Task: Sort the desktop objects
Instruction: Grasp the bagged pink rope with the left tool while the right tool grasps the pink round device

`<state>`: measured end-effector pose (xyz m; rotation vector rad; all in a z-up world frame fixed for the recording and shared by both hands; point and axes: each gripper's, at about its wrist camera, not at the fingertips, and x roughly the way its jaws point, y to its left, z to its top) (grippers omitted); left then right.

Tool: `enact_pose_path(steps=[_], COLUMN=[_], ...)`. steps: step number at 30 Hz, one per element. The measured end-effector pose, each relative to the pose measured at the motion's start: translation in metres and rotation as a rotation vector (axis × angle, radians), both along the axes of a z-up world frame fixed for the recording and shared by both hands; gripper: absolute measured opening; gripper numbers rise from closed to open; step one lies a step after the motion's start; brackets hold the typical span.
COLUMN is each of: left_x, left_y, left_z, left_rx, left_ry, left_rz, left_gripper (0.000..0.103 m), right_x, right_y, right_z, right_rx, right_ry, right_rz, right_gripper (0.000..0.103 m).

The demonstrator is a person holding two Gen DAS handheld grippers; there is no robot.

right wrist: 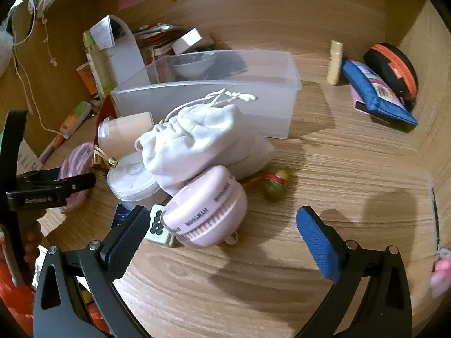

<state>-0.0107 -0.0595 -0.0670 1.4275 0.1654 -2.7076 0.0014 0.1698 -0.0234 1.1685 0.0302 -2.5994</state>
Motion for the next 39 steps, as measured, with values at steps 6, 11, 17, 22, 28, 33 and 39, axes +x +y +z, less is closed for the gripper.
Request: enact_pose_path(steps=[6,11,17,22,28,33,39], left_x=[0.004,0.005,-0.013,-0.011,0.004,0.017,0.030], left_y=[-0.015,-0.026,-0.021,-0.020,-0.024,-0.025,-0.028], left_z=[-0.002,-0.002,-0.003,-0.001,0.002,0.005,0.018], left_rx=[-0.013,-0.015,-0.021,-0.051,-0.030,0.022,0.080], left_ry=[-0.002,-0.009,-0.004,0.044,0.056,0.061,0.099], left_rz=[-0.011,0.003,-0.004,-0.008,-0.016,-0.022,-0.018], left_gripper=[0.103,0.103,0.103,0.075,0.065,0.064,0.063], right_x=[-0.007,-0.010,-0.011,-0.005,0.000,-0.001,0.000], right_y=[-0.008,-0.005,-0.002,0.007,0.020,0.025,0.026], right_z=[-0.007,-0.010,-0.010,-0.008,0.004,0.015,0.018], right_rx=[-0.018,-0.038,-0.074,-0.089,-0.104,-0.113,-0.109], right_ry=[-0.028,-0.045,-0.050,-0.035,0.004,0.029,0.042], right_rz=[0.048,0.050,0.049,0.024,-0.004,-0.012,-0.006], right_gripper=[0.090,0.072,0.061,0.061,0.061,0.061,0.061])
